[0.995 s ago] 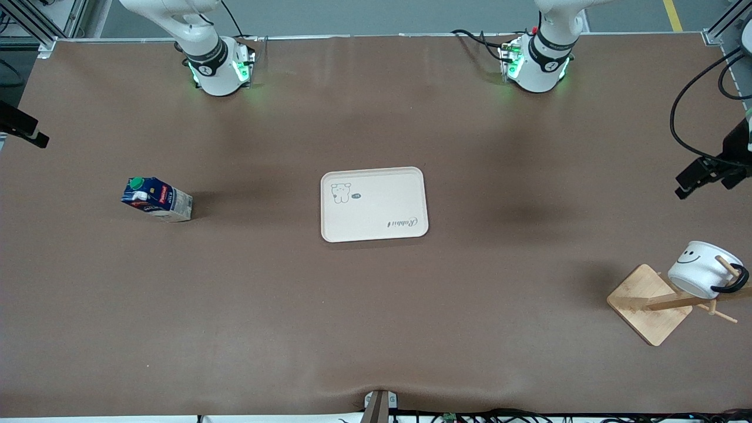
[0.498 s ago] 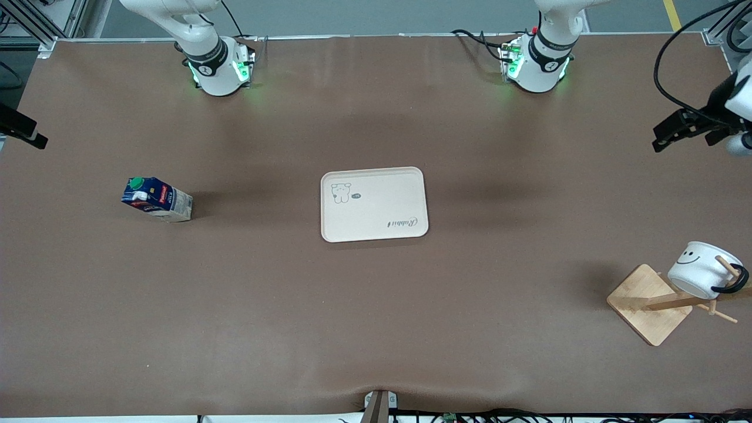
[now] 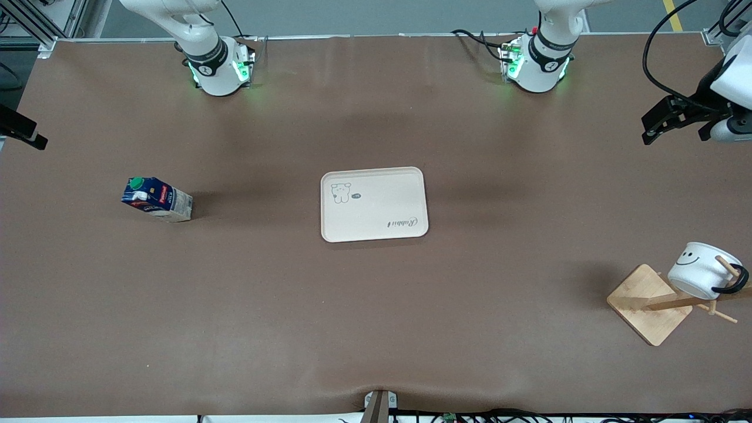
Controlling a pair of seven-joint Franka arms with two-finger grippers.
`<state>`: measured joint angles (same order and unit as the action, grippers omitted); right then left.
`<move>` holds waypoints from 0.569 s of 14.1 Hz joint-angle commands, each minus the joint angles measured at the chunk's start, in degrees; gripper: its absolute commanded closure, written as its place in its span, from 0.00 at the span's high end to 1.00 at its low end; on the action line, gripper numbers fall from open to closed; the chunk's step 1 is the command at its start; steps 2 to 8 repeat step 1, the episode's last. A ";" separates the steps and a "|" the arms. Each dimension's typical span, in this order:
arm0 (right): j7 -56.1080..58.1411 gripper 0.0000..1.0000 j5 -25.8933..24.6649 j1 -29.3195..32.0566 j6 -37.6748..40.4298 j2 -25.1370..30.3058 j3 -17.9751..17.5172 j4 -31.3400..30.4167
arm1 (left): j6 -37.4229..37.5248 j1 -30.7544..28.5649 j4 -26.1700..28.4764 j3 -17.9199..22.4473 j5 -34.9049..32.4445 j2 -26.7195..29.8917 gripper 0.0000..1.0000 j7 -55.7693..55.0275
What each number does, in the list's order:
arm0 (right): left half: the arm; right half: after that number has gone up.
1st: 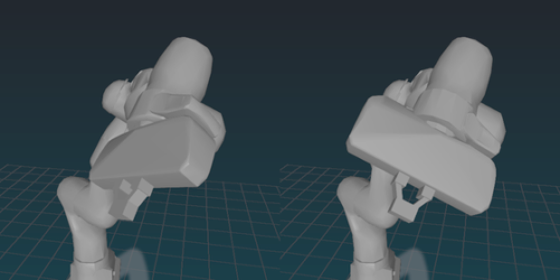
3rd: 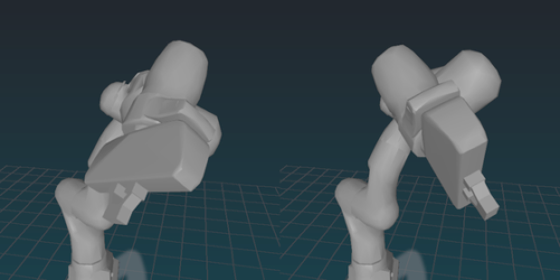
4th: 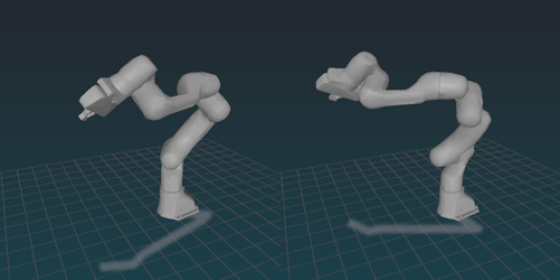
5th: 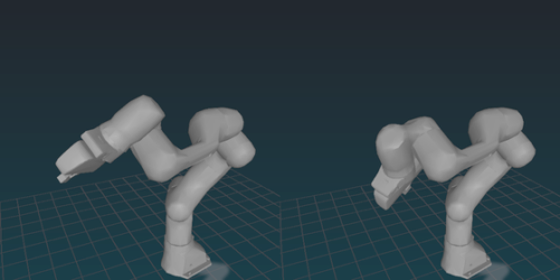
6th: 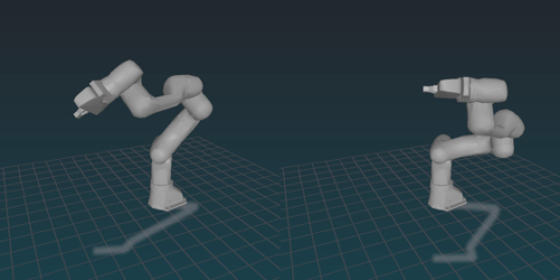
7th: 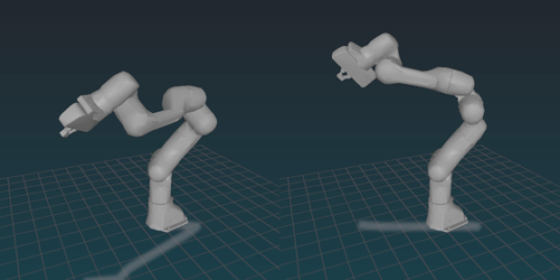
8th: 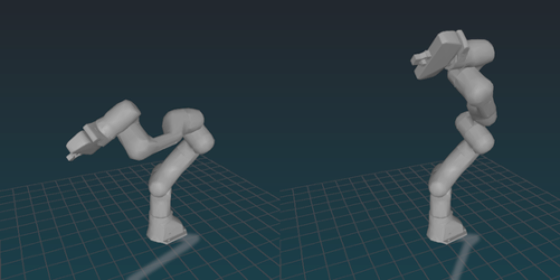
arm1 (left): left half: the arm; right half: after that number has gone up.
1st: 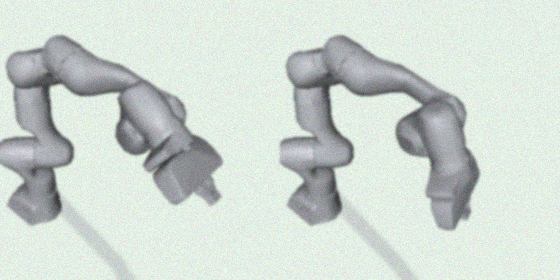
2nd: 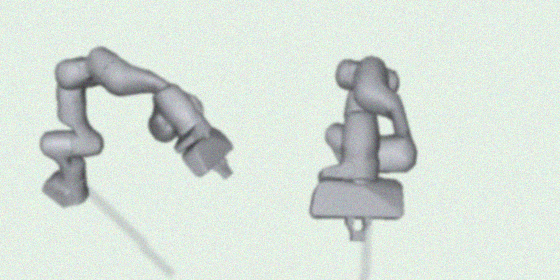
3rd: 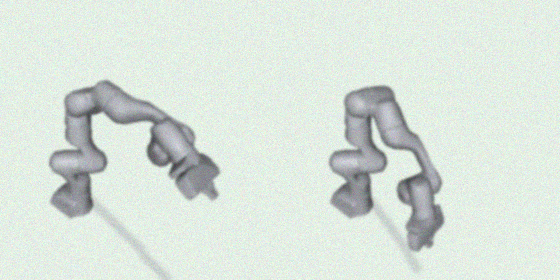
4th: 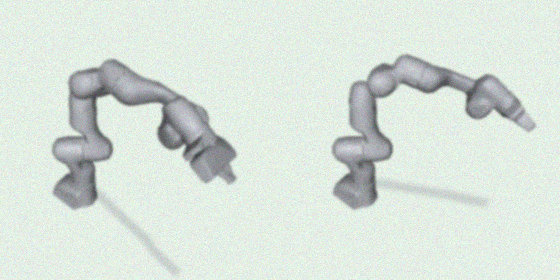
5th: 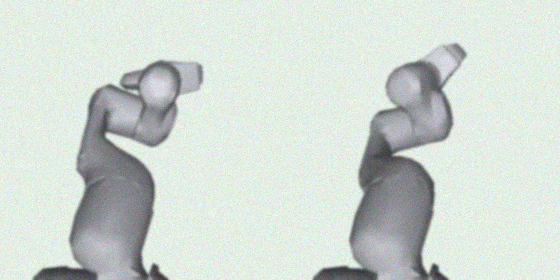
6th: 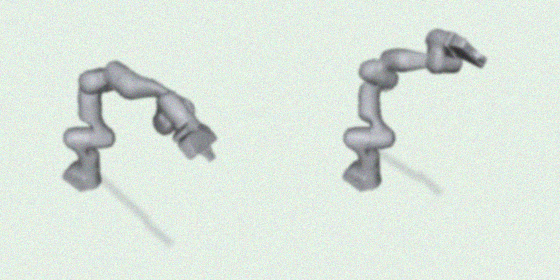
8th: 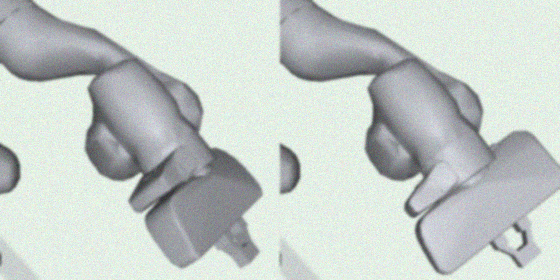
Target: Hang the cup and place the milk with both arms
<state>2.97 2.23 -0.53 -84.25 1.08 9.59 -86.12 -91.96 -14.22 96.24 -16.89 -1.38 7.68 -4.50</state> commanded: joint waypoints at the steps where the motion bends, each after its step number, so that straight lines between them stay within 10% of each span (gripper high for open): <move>1: -0.42 1.00 -0.39 0.44 -0.12 -0.29 -0.19 0.34 | 2.13 -0.45 -2.28 -0.08 1.90 -0.65 1.00 0.02; 8: -0.42 1.00 -0.39 0.44 -0.12 -0.29 -0.19 0.34 | 2.13 -0.45 -2.28 -0.08 1.90 -0.65 1.00 0.02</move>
